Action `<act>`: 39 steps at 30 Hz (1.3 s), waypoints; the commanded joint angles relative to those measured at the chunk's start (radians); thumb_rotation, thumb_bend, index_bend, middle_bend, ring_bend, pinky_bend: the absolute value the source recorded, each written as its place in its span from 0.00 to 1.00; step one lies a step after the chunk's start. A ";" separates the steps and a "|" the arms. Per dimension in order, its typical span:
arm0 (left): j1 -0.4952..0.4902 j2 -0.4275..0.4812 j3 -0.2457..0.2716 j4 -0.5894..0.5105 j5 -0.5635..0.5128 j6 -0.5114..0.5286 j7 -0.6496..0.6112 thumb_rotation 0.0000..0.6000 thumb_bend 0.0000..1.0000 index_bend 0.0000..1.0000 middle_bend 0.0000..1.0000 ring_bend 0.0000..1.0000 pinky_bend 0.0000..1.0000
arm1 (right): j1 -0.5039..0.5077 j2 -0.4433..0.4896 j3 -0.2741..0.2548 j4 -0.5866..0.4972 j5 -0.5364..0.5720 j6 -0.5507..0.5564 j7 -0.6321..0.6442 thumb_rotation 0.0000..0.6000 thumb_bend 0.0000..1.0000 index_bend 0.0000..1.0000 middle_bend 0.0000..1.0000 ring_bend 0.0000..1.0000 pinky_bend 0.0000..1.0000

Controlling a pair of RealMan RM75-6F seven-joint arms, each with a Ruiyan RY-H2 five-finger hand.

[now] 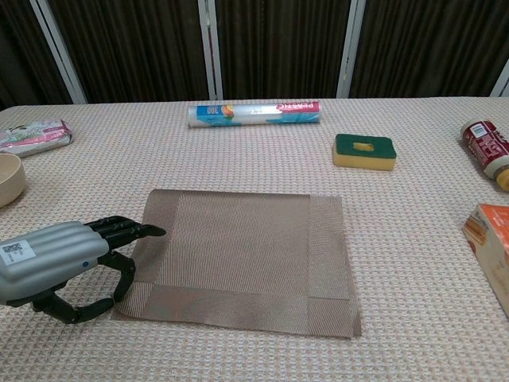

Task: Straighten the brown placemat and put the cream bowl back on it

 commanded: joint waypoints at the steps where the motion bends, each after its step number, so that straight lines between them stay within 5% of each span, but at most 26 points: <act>1: -0.001 0.000 0.000 -0.001 -0.002 -0.001 -0.002 1.00 0.50 0.61 0.00 0.00 0.00 | 0.000 0.000 0.000 0.000 0.000 0.000 0.001 1.00 0.00 0.00 0.00 0.00 0.00; 9: -0.007 0.006 -0.015 -0.028 -0.014 0.004 -0.025 1.00 0.50 0.69 0.00 0.00 0.00 | 0.000 0.001 0.001 -0.001 0.002 -0.001 0.004 1.00 0.00 0.00 0.00 0.00 0.00; 15: -0.051 0.041 -0.078 -0.141 -0.087 -0.056 -0.084 1.00 0.50 0.72 0.00 0.00 0.00 | 0.002 0.002 0.003 0.000 0.009 -0.005 0.009 1.00 0.00 0.00 0.00 0.00 0.00; 22: -0.177 0.076 -0.297 -0.284 -0.333 -0.227 -0.079 1.00 0.50 0.73 0.00 0.00 0.00 | 0.004 0.004 0.008 -0.003 0.016 -0.005 0.009 1.00 0.00 0.00 0.00 0.00 0.00; 30: -0.331 0.078 -0.549 -0.261 -0.711 -0.337 0.009 1.00 0.50 0.74 0.00 0.00 0.00 | 0.003 0.008 0.019 -0.006 0.044 -0.006 0.008 1.00 0.00 0.00 0.00 0.00 0.00; 36: -0.424 0.068 -0.612 -0.106 -0.999 -0.390 0.074 1.00 0.50 0.74 0.00 0.00 0.00 | 0.001 0.008 0.024 -0.017 0.053 0.001 -0.014 1.00 0.00 0.00 0.00 0.00 0.00; 39: -0.434 0.067 -0.613 -0.053 -1.050 -0.399 0.075 1.00 0.50 0.74 0.00 0.00 0.00 | 0.001 0.006 0.026 -0.017 0.059 0.001 -0.020 1.00 0.00 0.00 0.00 0.00 0.00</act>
